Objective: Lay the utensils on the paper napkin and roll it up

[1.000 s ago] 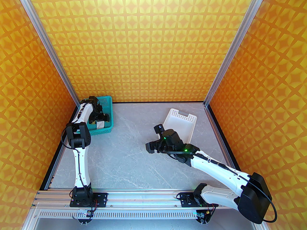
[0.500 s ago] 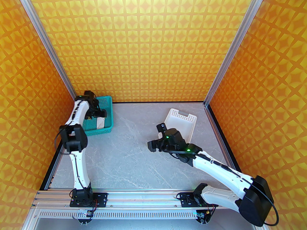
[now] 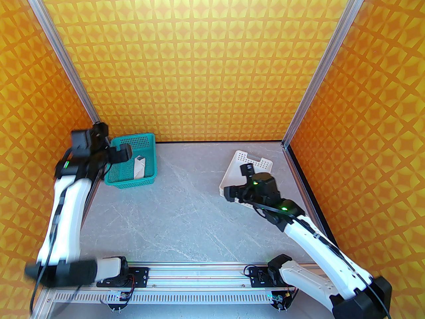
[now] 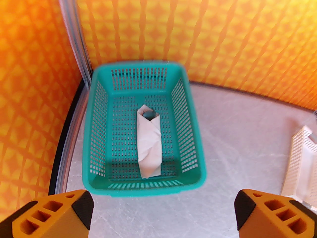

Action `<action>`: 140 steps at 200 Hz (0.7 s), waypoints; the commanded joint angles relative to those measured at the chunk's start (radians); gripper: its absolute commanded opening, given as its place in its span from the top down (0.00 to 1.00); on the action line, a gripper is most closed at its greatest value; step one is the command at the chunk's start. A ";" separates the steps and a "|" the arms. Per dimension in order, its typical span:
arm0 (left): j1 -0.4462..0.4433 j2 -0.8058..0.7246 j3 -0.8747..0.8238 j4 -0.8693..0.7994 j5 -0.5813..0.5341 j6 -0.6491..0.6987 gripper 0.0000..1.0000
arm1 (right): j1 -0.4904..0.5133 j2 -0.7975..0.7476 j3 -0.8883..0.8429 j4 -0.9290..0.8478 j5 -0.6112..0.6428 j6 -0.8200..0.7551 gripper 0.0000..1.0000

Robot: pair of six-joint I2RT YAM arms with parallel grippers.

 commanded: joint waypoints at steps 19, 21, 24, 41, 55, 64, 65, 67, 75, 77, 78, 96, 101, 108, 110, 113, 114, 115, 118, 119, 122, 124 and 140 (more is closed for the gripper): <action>0.003 -0.293 -0.191 0.099 -0.045 -0.035 0.01 | -0.060 -0.106 0.026 -0.086 0.110 -0.045 0.01; 0.003 -0.308 -0.202 0.101 -0.049 -0.035 0.01 | -0.062 -0.113 0.025 -0.087 0.119 -0.043 0.02; 0.003 -0.330 -0.219 0.103 -0.055 -0.035 0.01 | -0.065 -0.122 0.022 -0.088 0.128 -0.041 0.01; 0.004 -0.440 -0.309 0.115 -0.092 -0.035 0.01 | -0.078 -0.173 -0.003 -0.090 0.188 -0.015 0.01; 0.004 -0.515 -0.383 0.113 -0.138 -0.032 0.01 | -0.085 -0.213 -0.030 -0.085 0.236 0.006 0.01; 0.005 -0.561 -0.432 0.111 -0.175 -0.034 0.01 | -0.090 -0.237 -0.051 -0.083 0.278 0.025 0.01; 0.004 -0.566 -0.438 0.111 -0.177 -0.034 0.01 | -0.089 -0.239 -0.052 -0.083 0.283 0.027 0.02; 0.004 -0.576 -0.447 0.110 -0.187 -0.034 0.01 | -0.090 -0.244 -0.057 -0.081 0.293 0.031 0.01; 0.004 -0.613 -0.489 0.110 -0.225 -0.046 0.01 | -0.093 -0.262 -0.081 -0.076 0.329 0.046 0.01; 0.004 -0.624 -0.496 0.112 -0.233 -0.049 0.01 | -0.093 -0.268 -0.085 -0.074 0.338 0.050 0.01; 0.005 -0.628 -0.503 0.113 -0.237 -0.050 0.01 | -0.094 -0.270 -0.089 -0.072 0.342 0.053 0.01; 0.006 -0.701 -0.591 0.130 -0.298 -0.078 0.01 | -0.097 -0.308 -0.147 -0.044 0.411 0.068 0.01; 0.006 -0.720 -0.616 0.138 -0.305 -0.078 0.01 | -0.098 -0.317 -0.164 -0.035 0.428 0.069 0.01; 0.007 -0.746 -0.651 0.163 -0.307 -0.068 0.01 | -0.099 -0.329 -0.187 -0.024 0.454 0.069 0.01; 0.006 -0.754 -0.666 0.170 -0.309 -0.070 0.01 | -0.099 -0.332 -0.193 -0.020 0.461 0.070 0.01; 0.007 -0.765 -0.685 0.183 -0.315 -0.072 0.01 | -0.100 -0.336 -0.202 -0.014 0.471 0.067 0.01; 0.007 -0.768 -0.691 0.188 -0.317 -0.073 0.01 | -0.099 -0.338 -0.206 -0.012 0.474 0.067 0.01; 0.007 -0.772 -0.698 0.193 -0.318 -0.073 0.01 | -0.099 -0.339 -0.209 -0.009 0.478 0.066 0.01; 0.008 -0.784 -0.715 0.207 -0.318 -0.073 0.01 | -0.101 -0.342 -0.220 -0.002 0.485 0.063 0.01; 0.008 -0.787 -0.722 0.212 -0.319 -0.073 0.01 | -0.102 -0.343 -0.223 0.001 0.486 0.062 0.01; 0.008 -0.797 -0.740 0.226 -0.319 -0.072 0.01 | -0.102 -0.348 -0.233 0.011 0.497 0.056 0.02; 0.008 -0.804 -0.749 0.234 -0.320 -0.072 0.01 | -0.103 -0.350 -0.240 0.018 0.502 0.051 0.01; 0.008 -0.846 -0.840 0.302 -0.325 -0.078 0.01 | -0.109 -0.361 -0.296 0.096 0.568 0.025 0.01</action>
